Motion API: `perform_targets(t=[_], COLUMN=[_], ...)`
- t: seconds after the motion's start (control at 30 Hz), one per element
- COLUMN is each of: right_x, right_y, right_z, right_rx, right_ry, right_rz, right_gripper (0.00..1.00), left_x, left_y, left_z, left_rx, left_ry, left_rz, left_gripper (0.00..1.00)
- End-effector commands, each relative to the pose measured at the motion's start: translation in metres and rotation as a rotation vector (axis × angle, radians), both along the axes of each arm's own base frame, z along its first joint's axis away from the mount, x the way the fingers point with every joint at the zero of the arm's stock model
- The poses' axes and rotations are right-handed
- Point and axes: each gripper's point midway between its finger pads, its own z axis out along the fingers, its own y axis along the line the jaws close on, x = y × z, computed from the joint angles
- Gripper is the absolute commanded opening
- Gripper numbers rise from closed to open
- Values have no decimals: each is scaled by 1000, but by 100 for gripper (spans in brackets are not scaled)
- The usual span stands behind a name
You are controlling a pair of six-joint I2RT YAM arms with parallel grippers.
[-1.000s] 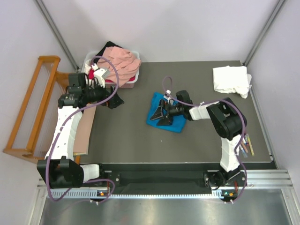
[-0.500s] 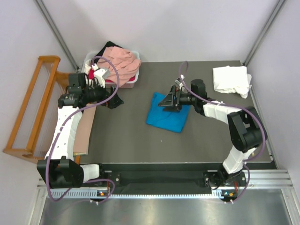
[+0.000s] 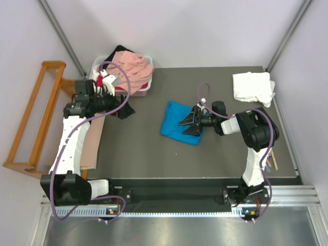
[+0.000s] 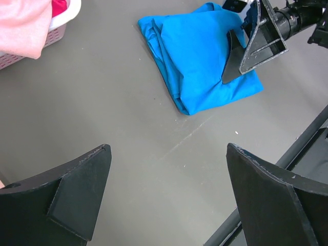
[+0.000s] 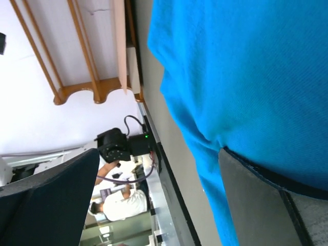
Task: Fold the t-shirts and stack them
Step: Fold the tshirt
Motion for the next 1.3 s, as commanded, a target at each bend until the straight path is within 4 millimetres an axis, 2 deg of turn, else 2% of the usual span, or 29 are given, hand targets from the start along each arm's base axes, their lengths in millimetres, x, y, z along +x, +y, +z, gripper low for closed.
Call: perform_targets(t=[0.0, 0.13, 0.27, 0.4, 0.47, 0.5, 0.67, 0.7, 0.8, 0.93, 1.03, 1.13, 1.17, 1.23, 1.27], right_x=[21, 52, 80, 100, 104, 105, 109, 110, 116, 126, 131, 131, 130, 133, 128], right_y=[-4, -15, -31, -48, -52, -54, -62, -65, -73, -82, -81, -81, -82, -88, -96], right_z=[12, 68, 81, 65, 59, 48, 16, 4, -11, -11, 5, 39, 58, 69, 73], right_rx=[43, 70, 58, 55, 69, 65, 67, 59, 58, 59, 70, 83, 79, 14, -38], right_ry=[-79, -191, -224, -193, -183, -156, -94, -67, -40, -45, -80, -149, -181, -266, -213], right_rz=[-40, -67, -98, -151, -166, -175, -212, -221, -239, -259, -253, -246, -246, -250, -268], right_gripper=[100, 100, 100, 100, 100, 99, 100, 100, 100, 100, 100, 100, 100, 100, 100], left_x=[3, 3, 4, 3, 3, 4, 5, 5, 5, 3, 3, 3, 3, 3, 3], left_y=[-1, -1, -2, -1, -1, -1, 0, 0, 0, 0, -1, -1, -1, -1, -2], left_z=[22, 22, 23, 21, 20, 20, 22, 21, 19, 16, 16, 16, 16, 17, 17], left_rx=[5, 5, -4, 1, 6, 8, 10, 10, 16, 13, 11, 8, 7, 3, 1], left_ry=[-74, -74, -71, -71, -70, -71, -75, -72, -68, -58, -56, -54, -54, -54, -55], left_rz=[-14, -12, -15, -11, -11, -10, -10, -10, -9, -13, -15, -15, -16, -15, -17], left_gripper=[98, 98, 98, 98, 98, 98, 98, 98, 98, 98, 98, 98, 98, 98, 98])
